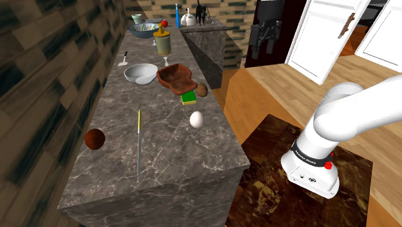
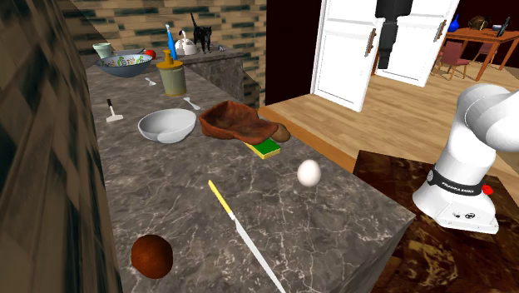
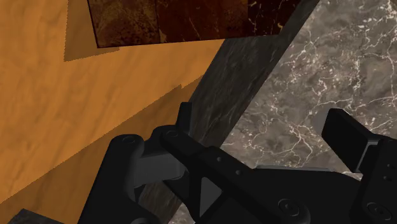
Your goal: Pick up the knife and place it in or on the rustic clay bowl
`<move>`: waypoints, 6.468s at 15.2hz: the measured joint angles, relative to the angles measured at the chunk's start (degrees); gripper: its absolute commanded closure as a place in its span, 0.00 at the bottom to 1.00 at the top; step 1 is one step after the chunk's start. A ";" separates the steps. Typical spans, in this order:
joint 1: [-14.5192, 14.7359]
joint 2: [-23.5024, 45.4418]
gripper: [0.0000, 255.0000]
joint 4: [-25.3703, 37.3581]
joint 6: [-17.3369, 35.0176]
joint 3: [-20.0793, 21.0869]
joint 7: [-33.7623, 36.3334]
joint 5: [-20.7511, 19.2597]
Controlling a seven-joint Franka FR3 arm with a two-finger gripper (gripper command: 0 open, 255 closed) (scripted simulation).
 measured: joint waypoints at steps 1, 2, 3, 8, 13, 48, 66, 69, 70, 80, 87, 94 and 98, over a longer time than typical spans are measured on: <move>0.00 0.00 0.00 0.00 0.00 0.00 0.00 0.00; 0.11 0.19 0.00 -0.46 0.76 0.64 0.82 0.46; 0.28 0.23 0.00 -0.67 1.20 1.61 2.13 1.17; 1.36 1.29 0.00 -3.94 6.97 7.98 10.38 5.49; 2.35 6.77 0.00 -3.62 13.93 15.47 19.57 9.50; 13.26 74.54 0.00 38.39 36.40 34.50 81.97 -23.44; 13.48 75.52 1.00 37.74 37.93 34.06 82.38 -24.12; 13.42 75.34 1.00 37.84 37.66 34.14 82.29 -23.99; 13.37 75.10 1.00 38.01 37.30 34.25 82.19 -23.83; 12.70 71.97 1.00 41.24 31.44 35.58 80.63 -21.58; 12.75 70.59 1.00 44.70 26.89 36.22 79.80 -20.44; 12.67 69.08 1.00 48.09 22.29 36.79 78.95 -19.34; 13.14 69.01 1.00 51.15 19.23 36.96 78.70 -19.14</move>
